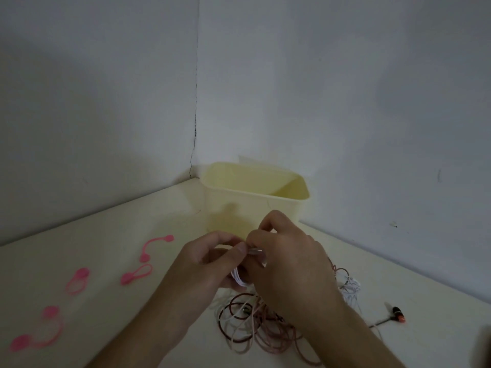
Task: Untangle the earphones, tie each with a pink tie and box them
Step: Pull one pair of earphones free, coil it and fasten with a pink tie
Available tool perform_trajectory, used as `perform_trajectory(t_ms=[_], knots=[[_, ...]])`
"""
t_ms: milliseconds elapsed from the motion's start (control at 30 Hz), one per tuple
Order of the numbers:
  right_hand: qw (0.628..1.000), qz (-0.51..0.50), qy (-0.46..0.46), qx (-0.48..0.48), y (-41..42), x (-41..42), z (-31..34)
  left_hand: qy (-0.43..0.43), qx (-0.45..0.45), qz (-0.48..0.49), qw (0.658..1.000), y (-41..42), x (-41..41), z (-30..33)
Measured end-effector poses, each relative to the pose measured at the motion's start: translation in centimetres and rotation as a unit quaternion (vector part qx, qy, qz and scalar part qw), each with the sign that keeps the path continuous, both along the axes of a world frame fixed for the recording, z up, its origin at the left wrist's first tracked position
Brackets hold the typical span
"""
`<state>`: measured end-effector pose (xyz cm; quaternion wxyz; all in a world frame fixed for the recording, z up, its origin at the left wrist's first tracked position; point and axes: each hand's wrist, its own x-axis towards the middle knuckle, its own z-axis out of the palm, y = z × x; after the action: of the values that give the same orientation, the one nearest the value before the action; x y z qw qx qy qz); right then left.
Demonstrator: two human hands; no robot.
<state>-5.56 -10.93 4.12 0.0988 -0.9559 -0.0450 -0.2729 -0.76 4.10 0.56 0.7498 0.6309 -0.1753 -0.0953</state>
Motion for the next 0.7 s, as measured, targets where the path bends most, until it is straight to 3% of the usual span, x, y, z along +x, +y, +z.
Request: perform_trajectory(t_ms=[167,433,700], knots=[[0.997,0.039,0.049,0.053,-0.2,0.1,0.0,-0.001,0.007,-0.001,1.0,0.1,-0.1,0.0],[0.983,0.079,0.153,0.06,-0.9,-0.2,1.2,-0.104,0.061,0.075,0.99,-0.1,0.0,-0.3],[0.983,0.055,0.107,0.14,-0.8,-0.1,1.4,-0.12,0.069,0.085,0.987,-0.1,-0.4,0.0]])
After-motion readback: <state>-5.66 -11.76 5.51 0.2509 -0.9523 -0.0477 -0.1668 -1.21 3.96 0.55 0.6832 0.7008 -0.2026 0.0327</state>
